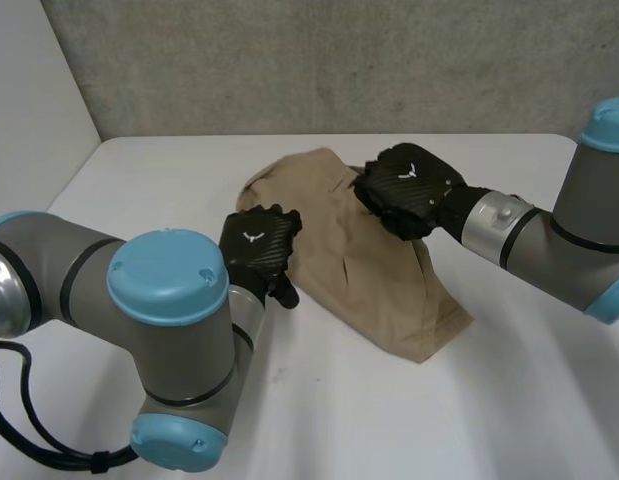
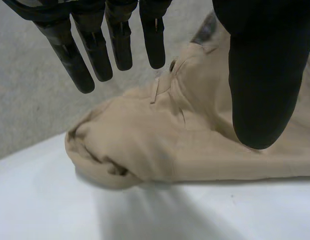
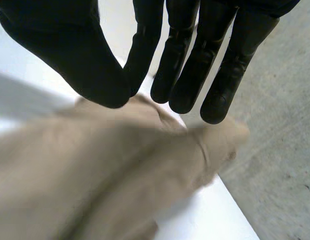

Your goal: Fold the shorts.

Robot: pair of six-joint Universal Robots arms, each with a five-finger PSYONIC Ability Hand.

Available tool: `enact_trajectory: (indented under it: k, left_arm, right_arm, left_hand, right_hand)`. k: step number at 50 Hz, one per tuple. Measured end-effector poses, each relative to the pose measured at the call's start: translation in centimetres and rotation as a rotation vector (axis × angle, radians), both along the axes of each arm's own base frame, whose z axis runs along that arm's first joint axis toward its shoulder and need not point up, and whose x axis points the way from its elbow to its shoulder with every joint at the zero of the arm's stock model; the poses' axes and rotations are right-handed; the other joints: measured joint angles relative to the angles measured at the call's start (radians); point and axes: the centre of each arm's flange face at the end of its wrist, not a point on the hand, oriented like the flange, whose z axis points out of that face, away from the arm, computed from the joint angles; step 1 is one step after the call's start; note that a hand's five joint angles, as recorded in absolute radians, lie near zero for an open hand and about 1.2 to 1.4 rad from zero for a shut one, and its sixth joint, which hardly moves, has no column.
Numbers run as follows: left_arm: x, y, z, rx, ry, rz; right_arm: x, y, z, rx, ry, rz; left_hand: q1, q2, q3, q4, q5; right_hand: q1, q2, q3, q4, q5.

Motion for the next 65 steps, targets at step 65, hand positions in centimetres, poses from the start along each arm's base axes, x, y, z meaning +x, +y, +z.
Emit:
enact_trajectory:
  k: [65]
  left_arm:
    - [-7.2,-3.7,-7.8,0.185,0.09,-0.142]
  right_arm:
    - [-5.6,0.4,-5.2,0.024,0.354,-0.252]
  left_hand:
    - [0.742,0.808,0.773,0.809,0.774]
  right_hand:
    - [-0.642,-0.766,-0.779,-0.804,-0.785]
